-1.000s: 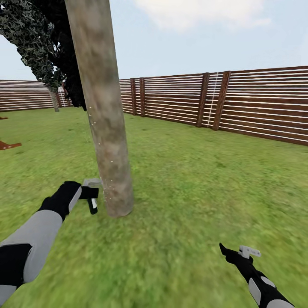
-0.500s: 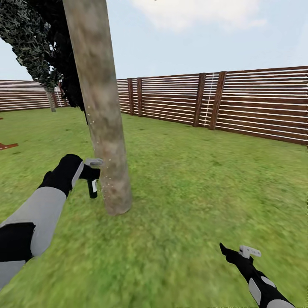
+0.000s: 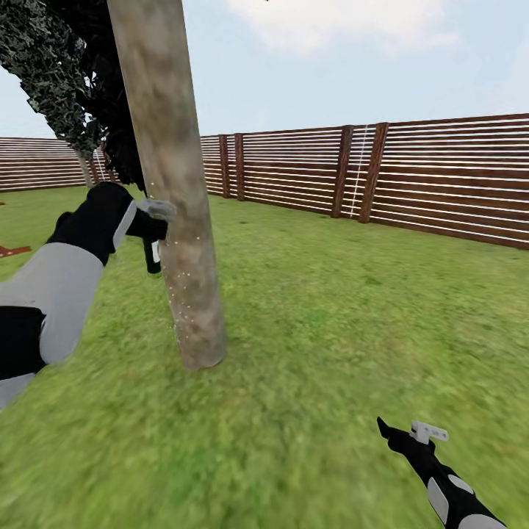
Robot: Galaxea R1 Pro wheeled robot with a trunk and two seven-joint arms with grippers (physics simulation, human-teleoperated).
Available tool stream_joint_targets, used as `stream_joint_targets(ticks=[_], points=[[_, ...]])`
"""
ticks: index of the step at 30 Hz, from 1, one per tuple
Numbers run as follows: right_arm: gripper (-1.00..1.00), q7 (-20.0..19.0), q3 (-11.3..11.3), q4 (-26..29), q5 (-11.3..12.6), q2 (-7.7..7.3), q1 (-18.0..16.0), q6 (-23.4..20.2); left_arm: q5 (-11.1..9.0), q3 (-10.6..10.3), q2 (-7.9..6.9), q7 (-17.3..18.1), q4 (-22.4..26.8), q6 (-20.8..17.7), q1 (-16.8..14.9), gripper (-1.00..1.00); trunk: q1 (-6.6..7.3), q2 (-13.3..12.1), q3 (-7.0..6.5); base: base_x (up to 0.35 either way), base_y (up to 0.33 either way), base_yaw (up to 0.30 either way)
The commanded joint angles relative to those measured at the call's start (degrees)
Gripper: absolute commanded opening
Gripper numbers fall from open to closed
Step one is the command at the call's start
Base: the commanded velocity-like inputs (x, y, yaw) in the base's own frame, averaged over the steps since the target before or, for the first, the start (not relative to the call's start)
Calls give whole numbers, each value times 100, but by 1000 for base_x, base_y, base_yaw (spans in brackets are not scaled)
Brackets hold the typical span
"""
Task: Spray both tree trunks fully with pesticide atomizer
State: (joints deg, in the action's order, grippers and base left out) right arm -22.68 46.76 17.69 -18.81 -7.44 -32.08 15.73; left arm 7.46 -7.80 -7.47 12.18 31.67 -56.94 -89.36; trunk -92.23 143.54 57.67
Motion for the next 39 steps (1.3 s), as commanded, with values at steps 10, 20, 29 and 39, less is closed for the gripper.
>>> stream_joint_targets(ticks=[10,20,29,39], points=[[100,0,0,5,0,-1,0,0,1,-41,-2,5,-842,-19,-1172,-100,-1,-1,1,0,0,0],[100,0,0,2,0,-2,0,0,17,-195,34,40,-2679,225,-1114,-100,-1,-1,1,0,0,0],[100,0,0,3,0,-1,0,0,19,-195,39,47,-3049,1317,442,-100,-1,-1,1,0,0,0],[100,0,0,6,-9,5,0,0,-33,-176,35,38,-3058,2365,1981,-100,-1,-1,1,0,0,3]])
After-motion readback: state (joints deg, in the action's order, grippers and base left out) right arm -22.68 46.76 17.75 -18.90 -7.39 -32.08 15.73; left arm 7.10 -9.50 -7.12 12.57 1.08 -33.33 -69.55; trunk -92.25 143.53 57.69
